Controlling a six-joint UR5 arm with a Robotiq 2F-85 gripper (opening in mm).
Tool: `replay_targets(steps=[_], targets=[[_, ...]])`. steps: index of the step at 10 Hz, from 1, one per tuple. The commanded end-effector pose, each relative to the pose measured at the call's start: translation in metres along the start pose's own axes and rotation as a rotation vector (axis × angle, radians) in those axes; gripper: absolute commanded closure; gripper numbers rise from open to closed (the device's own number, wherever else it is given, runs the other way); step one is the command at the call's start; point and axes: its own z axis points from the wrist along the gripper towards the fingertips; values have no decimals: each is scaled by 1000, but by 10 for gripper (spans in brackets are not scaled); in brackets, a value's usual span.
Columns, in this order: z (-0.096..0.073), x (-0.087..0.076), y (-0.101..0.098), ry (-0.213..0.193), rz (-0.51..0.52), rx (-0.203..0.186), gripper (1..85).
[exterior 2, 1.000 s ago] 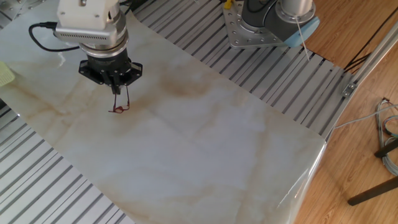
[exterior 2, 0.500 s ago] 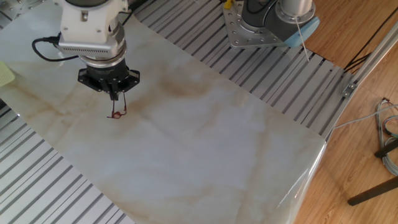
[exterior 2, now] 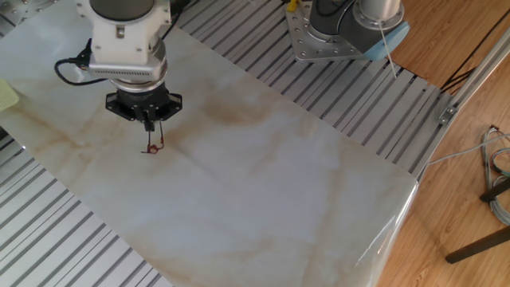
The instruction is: Unfold the leg of the glasses (with one hand)
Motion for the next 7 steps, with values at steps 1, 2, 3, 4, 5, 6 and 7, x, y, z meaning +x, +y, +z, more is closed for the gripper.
replay_targets(steps=[1, 2, 3, 4, 5, 6, 7], targets=[[10, 7, 3, -20, -23, 8, 843], [12, 10, 8, -22, -37, 2, 843], [13, 12, 11, -24, -46, 4, 843], [14, 15, 14, -26, -48, 6, 843], [16, 16, 18, -32, -50, 3, 843], [17, 19, 23, -30, -50, 5, 843], [17, 23, 22, -19, -58, 18, 843]])
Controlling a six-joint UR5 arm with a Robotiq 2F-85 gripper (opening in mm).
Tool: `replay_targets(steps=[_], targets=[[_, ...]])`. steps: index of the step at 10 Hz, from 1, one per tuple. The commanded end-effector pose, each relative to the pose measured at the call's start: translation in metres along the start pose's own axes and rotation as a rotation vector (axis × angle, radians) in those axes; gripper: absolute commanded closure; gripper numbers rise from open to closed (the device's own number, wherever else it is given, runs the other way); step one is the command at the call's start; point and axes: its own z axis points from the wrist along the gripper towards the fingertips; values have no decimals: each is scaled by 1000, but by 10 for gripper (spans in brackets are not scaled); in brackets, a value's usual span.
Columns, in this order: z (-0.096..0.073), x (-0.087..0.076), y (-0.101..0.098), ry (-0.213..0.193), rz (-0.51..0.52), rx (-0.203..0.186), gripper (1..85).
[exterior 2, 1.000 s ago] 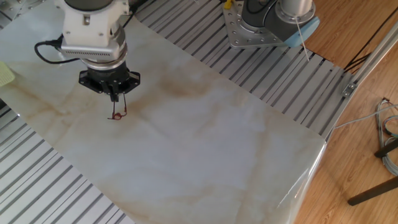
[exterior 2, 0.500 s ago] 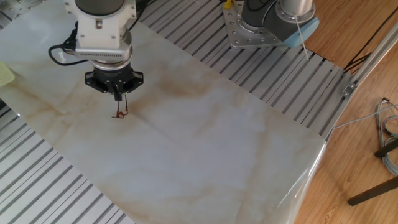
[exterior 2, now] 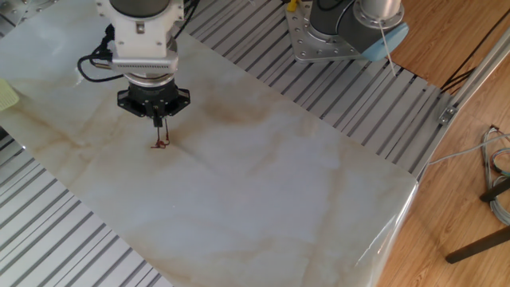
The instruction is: Unfold the leg of the glasses (with one hand)
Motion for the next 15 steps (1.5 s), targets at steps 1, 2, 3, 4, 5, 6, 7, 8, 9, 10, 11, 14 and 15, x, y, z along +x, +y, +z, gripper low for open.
replay_targets(steps=[1, 2, 3, 4, 5, 6, 7, 8, 9, 10, 11, 14, 15], targets=[[3, 9, 2, 11, -40, 31, 843], [3, 15, -5, 36, -94, 59, 843], [3, 17, -8, 47, -120, 71, 843], [3, 16, -8, 48, -132, 70, 843], [3, 15, -8, 50, -149, 68, 843], [4, 14, -8, 51, -170, 65, 843], [6, 12, -5, 51, -186, 51, 843], [7, 10, -4, 51, -196, 46, 843], [8, 10, -4, 52, -209, 47, 843], [9, 10, -4, 54, -215, 48, 843], [9, 10, -4, 55, -212, 47, 843], [10, 8, -9, 57, -210, 64, 827], [9, 7, -11, 59, -214, 68, 693]])
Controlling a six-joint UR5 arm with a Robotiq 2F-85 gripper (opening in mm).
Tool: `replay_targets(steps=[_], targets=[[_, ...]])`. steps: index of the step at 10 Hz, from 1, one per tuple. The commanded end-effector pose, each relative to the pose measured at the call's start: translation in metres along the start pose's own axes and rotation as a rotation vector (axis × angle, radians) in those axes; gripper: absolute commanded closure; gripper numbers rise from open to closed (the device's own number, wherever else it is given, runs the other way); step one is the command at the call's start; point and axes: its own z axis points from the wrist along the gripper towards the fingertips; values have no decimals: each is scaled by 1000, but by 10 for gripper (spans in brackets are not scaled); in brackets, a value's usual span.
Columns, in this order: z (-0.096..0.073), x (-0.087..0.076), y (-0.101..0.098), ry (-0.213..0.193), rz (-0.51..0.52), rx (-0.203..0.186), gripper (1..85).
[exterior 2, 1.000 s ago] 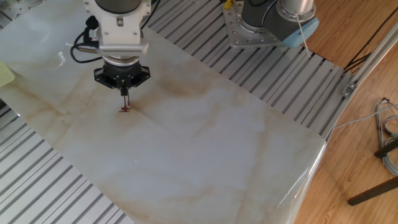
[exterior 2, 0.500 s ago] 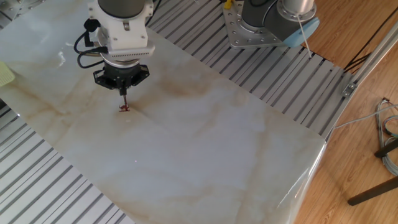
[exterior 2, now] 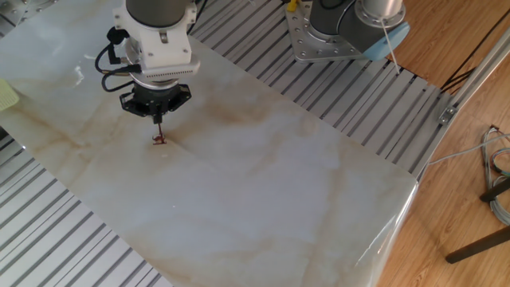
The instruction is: Unfold the leg of the glasses (with one hand)
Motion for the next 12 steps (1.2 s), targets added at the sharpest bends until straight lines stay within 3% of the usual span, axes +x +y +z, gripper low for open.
replay_targets(steps=[1, 2, 3, 7, 12], targets=[[-1, -3, -3, 0, -6, -1, 530], [-1, -4, -1, 1, -8, -12, 377], [-1, -5, 0, -2, -10, -13, 327], [-1, -9, 0, -17, -14, -21, 307], [-25, 3, -16, -9, -51, -65, 307]])
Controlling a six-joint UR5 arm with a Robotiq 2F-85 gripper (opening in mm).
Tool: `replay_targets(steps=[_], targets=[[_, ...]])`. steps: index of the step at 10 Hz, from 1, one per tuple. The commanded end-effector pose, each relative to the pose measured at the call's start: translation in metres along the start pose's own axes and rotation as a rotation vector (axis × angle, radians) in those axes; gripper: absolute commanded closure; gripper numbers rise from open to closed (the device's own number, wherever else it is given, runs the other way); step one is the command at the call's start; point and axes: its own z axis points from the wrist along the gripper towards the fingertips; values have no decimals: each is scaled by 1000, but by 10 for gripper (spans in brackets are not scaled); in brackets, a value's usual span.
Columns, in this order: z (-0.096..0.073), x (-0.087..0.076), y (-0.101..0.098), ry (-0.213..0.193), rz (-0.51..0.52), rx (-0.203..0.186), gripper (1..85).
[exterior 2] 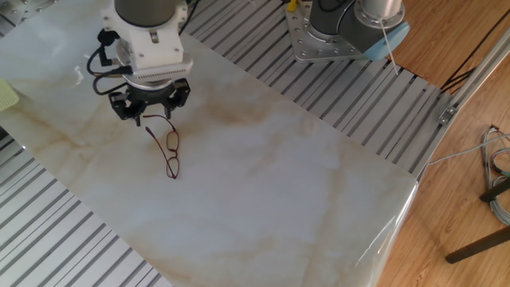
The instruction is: Unfold the leg of the glasses (with one hand)
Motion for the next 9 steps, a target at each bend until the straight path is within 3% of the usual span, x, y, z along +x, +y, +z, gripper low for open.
replay_targets(steps=[1, 7, 8, 9], targets=[[-17, 4, -8, 1, -15, -26, 307], [-31, 5, -11, 12, 3, -39, 310], [-31, 0, -8, -8, 42, -49, 383], [-32, 4, -11, 2, 68, -40, 520]])
